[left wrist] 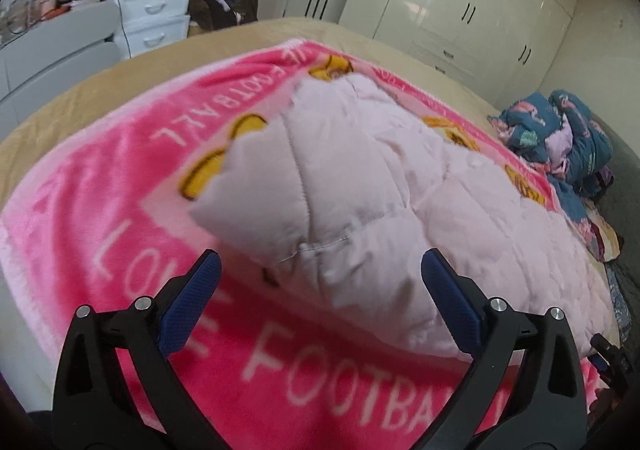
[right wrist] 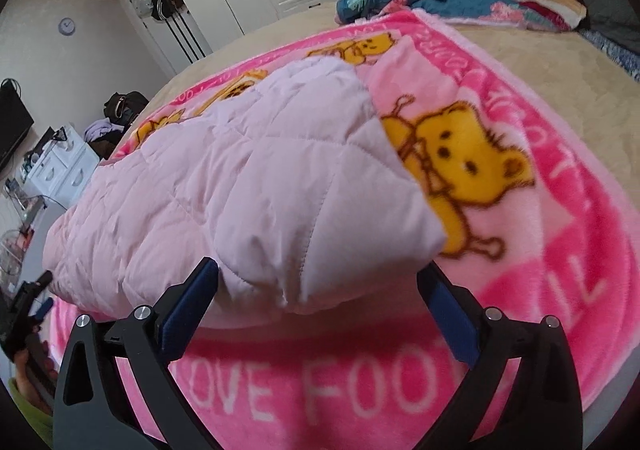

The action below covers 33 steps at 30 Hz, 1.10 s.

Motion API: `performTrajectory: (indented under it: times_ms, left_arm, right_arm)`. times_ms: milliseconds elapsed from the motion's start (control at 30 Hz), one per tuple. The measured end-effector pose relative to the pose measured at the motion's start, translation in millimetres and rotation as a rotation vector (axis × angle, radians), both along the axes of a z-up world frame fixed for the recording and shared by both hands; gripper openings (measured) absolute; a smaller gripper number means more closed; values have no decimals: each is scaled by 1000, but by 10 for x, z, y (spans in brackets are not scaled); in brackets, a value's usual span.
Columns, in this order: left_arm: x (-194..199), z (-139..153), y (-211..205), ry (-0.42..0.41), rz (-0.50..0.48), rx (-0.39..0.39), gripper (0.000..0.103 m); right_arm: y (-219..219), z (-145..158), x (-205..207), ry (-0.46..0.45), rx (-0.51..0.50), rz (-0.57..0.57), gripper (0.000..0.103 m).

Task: Fold large clothes

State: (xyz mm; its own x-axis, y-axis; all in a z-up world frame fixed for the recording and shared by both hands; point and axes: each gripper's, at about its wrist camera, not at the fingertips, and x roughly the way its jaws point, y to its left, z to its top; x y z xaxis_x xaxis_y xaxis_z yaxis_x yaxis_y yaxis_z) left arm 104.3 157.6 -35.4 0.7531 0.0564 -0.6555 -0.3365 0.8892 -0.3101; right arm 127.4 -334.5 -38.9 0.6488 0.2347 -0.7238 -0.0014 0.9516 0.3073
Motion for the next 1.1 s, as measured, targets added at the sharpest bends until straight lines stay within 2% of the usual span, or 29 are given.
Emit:
performTrajectory:
  times_ms: [167,267,700,833,1100]
  left_arm:
    - [-231,164,-46,-21,-12,53,94]
    - [-347,271,-117,-41,-25,67,94]
    - [-704,699,-760,-143,-148,149,94]
    - [-757,704,-964,-147,-188,165,94]
    - [-813,601,-1233,-121,-244,176,94]
  right_arm:
    - [-27,183,-136,-73,-82,-22,99]
    - [1,316,-240,-113,-90,-7,99]
    - [598,1019,-771,-328,-134,172,99]
    - [778,1075,-940,-352,-154,221,99]
    - [948,987,-1164,-365,-195,275,99]
